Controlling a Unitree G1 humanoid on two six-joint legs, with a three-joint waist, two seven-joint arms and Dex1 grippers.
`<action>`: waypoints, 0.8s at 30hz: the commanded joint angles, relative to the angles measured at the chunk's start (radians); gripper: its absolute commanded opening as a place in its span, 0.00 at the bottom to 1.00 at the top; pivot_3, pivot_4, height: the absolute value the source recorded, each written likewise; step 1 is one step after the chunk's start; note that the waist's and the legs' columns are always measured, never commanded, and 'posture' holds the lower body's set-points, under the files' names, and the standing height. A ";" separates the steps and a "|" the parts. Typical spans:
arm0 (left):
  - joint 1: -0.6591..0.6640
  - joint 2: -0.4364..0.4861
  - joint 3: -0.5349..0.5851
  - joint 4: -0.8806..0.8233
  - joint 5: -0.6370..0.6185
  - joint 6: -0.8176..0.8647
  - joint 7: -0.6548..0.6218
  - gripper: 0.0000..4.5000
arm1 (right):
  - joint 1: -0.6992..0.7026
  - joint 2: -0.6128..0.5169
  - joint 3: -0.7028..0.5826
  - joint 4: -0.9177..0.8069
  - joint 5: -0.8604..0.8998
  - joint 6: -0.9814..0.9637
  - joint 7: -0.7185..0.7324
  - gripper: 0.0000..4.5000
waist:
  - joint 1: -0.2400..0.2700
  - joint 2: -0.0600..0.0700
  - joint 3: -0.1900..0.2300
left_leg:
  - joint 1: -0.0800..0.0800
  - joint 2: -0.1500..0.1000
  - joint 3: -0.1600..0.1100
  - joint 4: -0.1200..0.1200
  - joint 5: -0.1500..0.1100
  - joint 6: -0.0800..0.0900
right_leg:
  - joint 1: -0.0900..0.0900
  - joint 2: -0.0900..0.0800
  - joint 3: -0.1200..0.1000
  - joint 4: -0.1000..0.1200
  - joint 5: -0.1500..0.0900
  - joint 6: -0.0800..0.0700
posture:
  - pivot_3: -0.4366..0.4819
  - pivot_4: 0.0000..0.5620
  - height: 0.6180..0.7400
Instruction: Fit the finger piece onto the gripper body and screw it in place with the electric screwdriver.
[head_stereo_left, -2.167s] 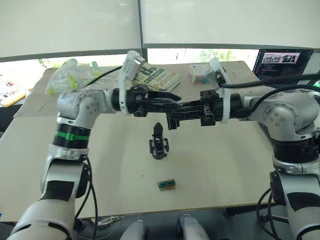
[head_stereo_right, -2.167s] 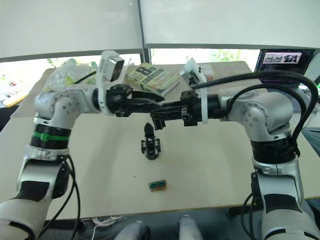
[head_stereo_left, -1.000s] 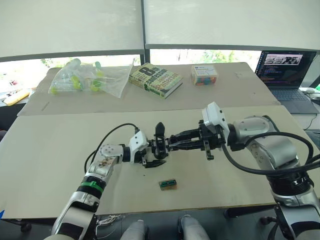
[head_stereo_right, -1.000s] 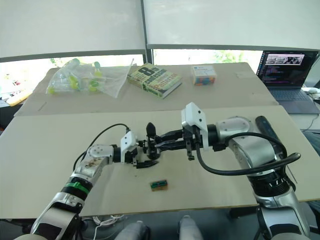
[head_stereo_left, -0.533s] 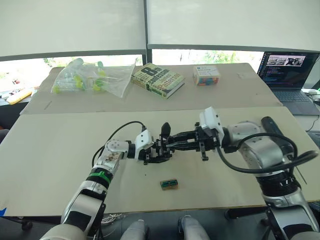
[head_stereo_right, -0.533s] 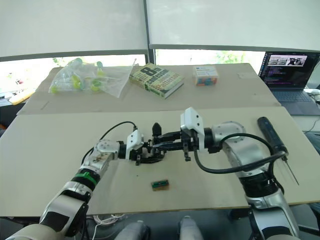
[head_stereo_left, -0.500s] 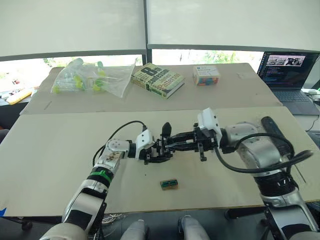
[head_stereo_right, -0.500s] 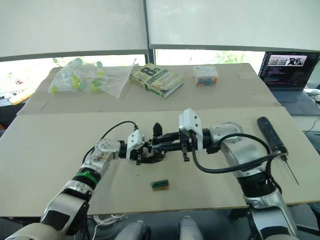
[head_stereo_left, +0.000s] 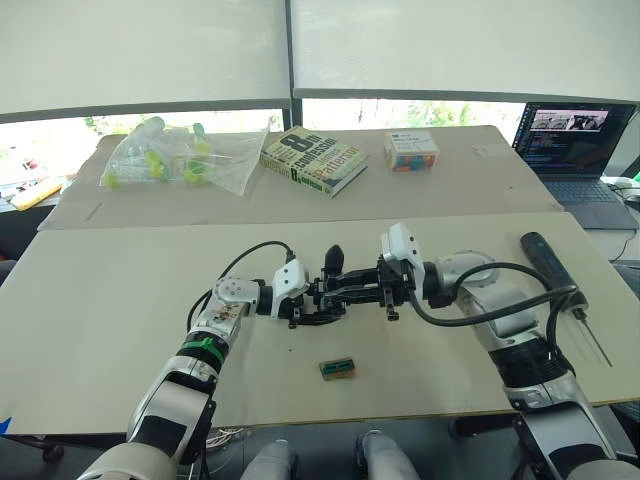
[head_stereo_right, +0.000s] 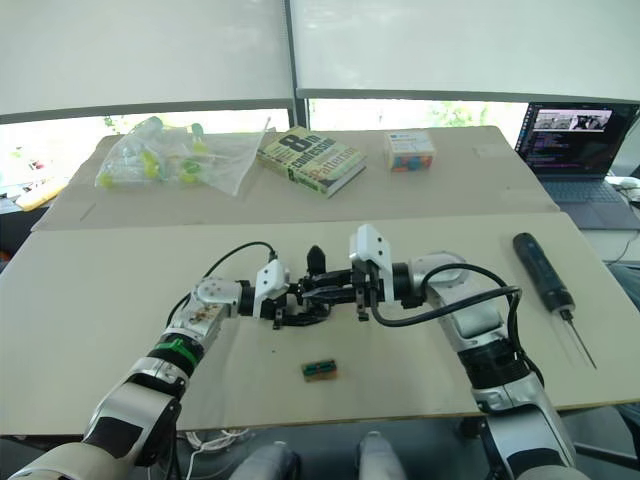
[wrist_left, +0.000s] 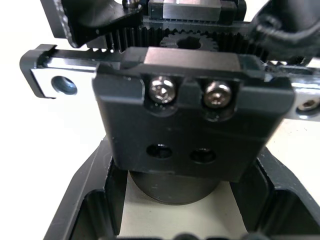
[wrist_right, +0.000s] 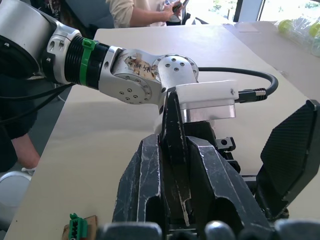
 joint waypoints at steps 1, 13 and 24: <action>0.001 -0.006 0.000 -0.013 0.015 -0.014 0.008 0.52 | -0.030 0.003 -0.012 -0.017 0.012 0.013 0.009 0.07 | 0.000 0.000 0.000 | 0.000 0.000 0.000 0.000 0.000 0.000 | 0.000 0.000 0.000 0.000 0.000 0.000 | 0.48 0.27 1.00; 0.009 -0.005 0.000 -0.029 0.013 -0.009 0.009 0.52 | -0.073 0.002 -0.041 -0.062 0.063 0.108 0.007 0.07 | 0.000 0.000 0.000 | 0.000 0.000 0.000 0.000 0.000 0.000 | 0.000 0.000 0.000 0.000 0.000 0.000 | 0.48 0.27 1.00; 0.005 -0.005 0.000 -0.030 0.013 -0.008 0.008 0.52 | -0.048 0.014 0.011 0.005 -0.006 0.095 -0.007 0.07 | 0.000 0.000 0.000 | 0.000 0.000 0.000 0.000 0.000 0.000 | 0.000 0.000 0.000 0.000 0.000 0.000 | 0.48 0.27 1.00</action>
